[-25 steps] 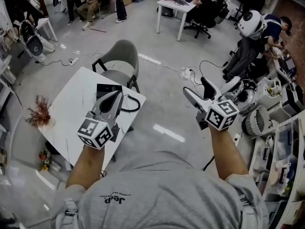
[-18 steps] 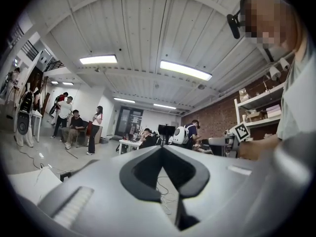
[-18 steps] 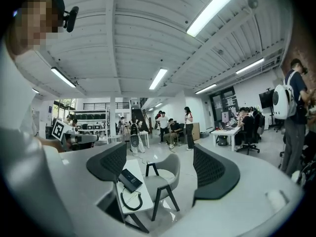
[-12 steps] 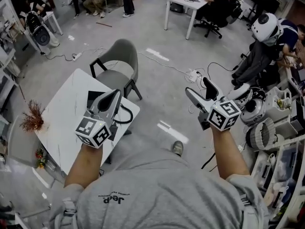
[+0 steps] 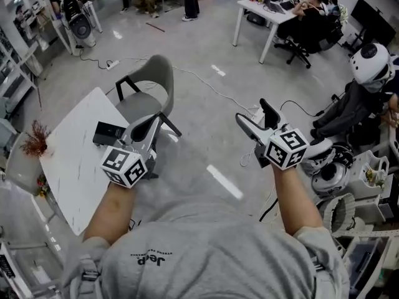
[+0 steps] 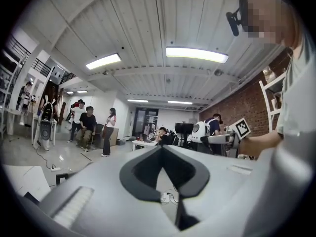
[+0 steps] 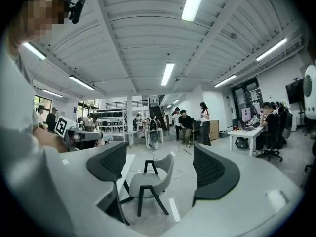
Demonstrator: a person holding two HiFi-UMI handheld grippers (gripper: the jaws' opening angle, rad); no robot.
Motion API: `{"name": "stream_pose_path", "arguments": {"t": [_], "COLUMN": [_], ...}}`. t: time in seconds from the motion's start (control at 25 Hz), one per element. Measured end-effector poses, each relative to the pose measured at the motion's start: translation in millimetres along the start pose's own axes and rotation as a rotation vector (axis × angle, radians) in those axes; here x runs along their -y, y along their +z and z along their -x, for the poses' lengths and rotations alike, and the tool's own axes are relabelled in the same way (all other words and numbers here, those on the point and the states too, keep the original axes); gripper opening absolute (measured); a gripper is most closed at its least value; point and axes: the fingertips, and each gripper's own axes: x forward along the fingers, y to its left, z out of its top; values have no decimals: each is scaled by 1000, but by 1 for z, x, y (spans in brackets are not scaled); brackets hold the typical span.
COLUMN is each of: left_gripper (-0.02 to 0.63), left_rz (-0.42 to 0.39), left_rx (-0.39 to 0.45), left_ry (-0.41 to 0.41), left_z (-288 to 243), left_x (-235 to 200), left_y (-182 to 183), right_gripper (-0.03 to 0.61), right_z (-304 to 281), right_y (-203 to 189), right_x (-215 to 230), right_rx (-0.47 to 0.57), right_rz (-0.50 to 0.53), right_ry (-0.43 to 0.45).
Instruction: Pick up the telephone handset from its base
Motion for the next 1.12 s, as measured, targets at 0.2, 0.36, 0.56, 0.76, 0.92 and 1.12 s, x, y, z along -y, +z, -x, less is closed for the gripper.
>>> {"name": "stream_pose_path", "arguments": {"t": [0.2, 0.36, 0.56, 0.76, 0.92, 1.12], "left_gripper": [54, 54, 54, 54, 54, 54], "left_rz": [-7, -18, -12, -9, 7, 13], "left_rx": [0, 10, 23, 34, 27, 23], "left_ry": [-5, -22, 20, 137, 273, 442], "left_z": [-22, -32, -25, 17, 75, 153], "left_x": [-8, -27, -56, -92, -139, -184], "left_y": [-3, -4, -2, -3, -13, -25], "right_gripper": [399, 399, 399, 399, 399, 399], "right_z": [-16, -31, -60, -109, -172, -239], "right_y": [-9, -11, -9, -8, -20, -44], "right_x": [13, 13, -8, -46, -101, -179], "right_rx": [-17, -23, -58, -93, -133, -183], "right_rz": [0, 18, 56, 93, 130, 173], "right_ry": [11, -15, 23, 140, 278, 440]}}
